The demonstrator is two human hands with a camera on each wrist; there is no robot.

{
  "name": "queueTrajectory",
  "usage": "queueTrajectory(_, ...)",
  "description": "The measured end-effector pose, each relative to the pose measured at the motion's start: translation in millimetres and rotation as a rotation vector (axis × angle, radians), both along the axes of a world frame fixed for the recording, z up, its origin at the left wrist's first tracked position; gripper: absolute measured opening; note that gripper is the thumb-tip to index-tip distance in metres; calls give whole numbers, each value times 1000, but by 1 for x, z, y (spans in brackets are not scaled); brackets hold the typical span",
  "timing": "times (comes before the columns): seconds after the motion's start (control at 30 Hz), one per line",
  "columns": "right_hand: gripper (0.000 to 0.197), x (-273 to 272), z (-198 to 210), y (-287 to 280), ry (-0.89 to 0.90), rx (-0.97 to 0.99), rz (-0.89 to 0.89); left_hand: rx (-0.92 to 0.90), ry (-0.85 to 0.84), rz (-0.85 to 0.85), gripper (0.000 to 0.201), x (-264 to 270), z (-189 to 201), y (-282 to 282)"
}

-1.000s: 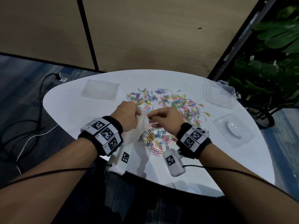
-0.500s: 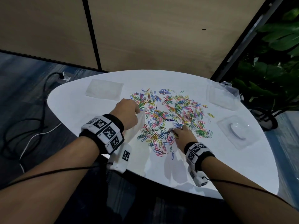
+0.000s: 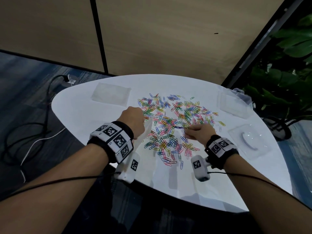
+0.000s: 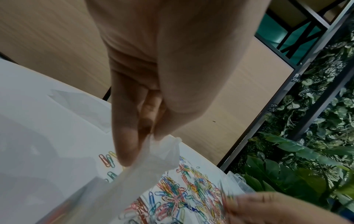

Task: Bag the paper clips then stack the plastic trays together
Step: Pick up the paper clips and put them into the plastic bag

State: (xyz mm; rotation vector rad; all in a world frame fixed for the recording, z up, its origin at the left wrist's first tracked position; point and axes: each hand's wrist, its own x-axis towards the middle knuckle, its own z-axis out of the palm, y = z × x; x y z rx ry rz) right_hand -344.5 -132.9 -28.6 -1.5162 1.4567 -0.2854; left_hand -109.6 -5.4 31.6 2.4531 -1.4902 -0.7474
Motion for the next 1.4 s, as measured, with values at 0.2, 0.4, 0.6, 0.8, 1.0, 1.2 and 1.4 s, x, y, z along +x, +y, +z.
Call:
queueTrajectory(0.2,17,49,41,42,-587,237,82,-38,257,59,12,-10,-3,-3)
queueTrajectory(0.4,34,75,21,65,-401,120,77,-126,358,18,19,-16,-6,-3)
queueTrajectory(0.6,24,78,25,64,-442,248,53,-167,376,-23,21,-14,-2,-1)
queueTrajectory(0.8,4,82,31,65,-305,220,117,-120,336,-65,22,-12,-4,1)
queueTrajectory(1.0,24,84,31,65,154,-335,398,-150,245,-36,29,-13,-1,4)
queueTrajectory(1.2,42,81,29,69,51,-271,512,-136,193,-53,25,-11,2,4)
queueTrajectory(1.4,24,28,28,28,119,-247,306,-166,140,40,31,3,10,4)
